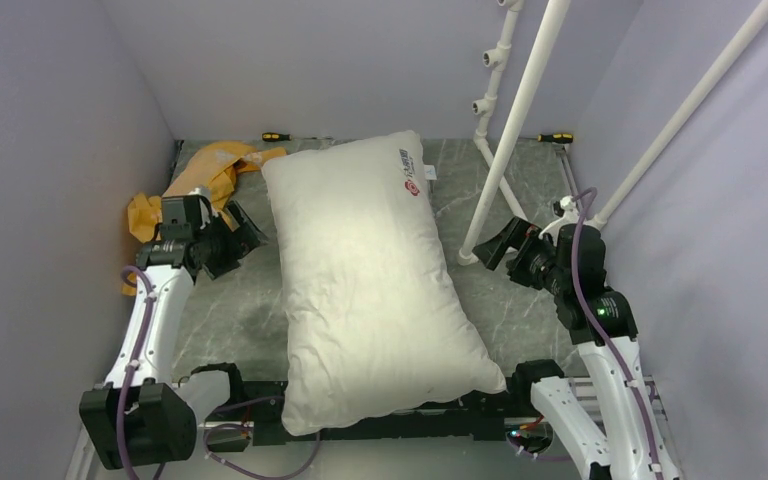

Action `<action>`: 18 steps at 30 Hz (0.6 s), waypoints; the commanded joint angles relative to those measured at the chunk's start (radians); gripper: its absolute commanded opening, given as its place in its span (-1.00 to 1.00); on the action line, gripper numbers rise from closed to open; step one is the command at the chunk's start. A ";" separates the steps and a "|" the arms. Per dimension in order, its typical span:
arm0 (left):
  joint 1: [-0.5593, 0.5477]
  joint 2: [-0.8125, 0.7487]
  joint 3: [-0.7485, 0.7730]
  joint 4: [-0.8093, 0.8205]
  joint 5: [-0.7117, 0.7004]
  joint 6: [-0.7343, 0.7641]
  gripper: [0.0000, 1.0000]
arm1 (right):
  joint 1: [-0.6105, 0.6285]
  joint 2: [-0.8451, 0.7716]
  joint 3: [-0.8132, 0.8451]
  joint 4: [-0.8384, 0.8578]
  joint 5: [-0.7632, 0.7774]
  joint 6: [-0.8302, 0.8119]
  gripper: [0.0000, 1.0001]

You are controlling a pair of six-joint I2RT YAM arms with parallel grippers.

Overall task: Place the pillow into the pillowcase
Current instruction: Pick up the pillowcase at the corner of the board.

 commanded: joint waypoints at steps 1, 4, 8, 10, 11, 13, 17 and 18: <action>0.062 0.024 0.010 0.037 -0.013 0.024 0.98 | -0.001 -0.011 0.055 -0.037 -0.222 -0.024 0.99; 0.081 0.062 0.035 0.017 -0.196 -0.006 0.98 | -0.001 -0.027 0.054 -0.034 -0.284 -0.014 0.99; 0.110 0.115 0.066 0.049 -0.333 -0.029 0.98 | -0.001 -0.027 0.079 -0.044 -0.348 -0.007 0.99; 0.134 0.140 0.071 0.094 -0.354 -0.041 0.98 | -0.002 -0.020 0.091 -0.057 -0.370 -0.010 0.99; 0.153 0.158 0.078 0.110 -0.351 -0.046 0.98 | -0.002 -0.019 0.091 -0.057 -0.384 -0.010 0.99; 0.183 0.213 0.094 0.156 -0.318 -0.052 0.98 | -0.001 -0.018 0.089 -0.062 -0.394 -0.010 0.99; 0.215 0.369 0.173 0.203 -0.248 -0.051 0.98 | -0.001 -0.019 0.057 -0.036 -0.427 0.003 0.99; 0.216 0.416 0.197 0.201 -0.249 -0.046 0.98 | -0.001 -0.017 0.049 -0.028 -0.438 0.005 0.99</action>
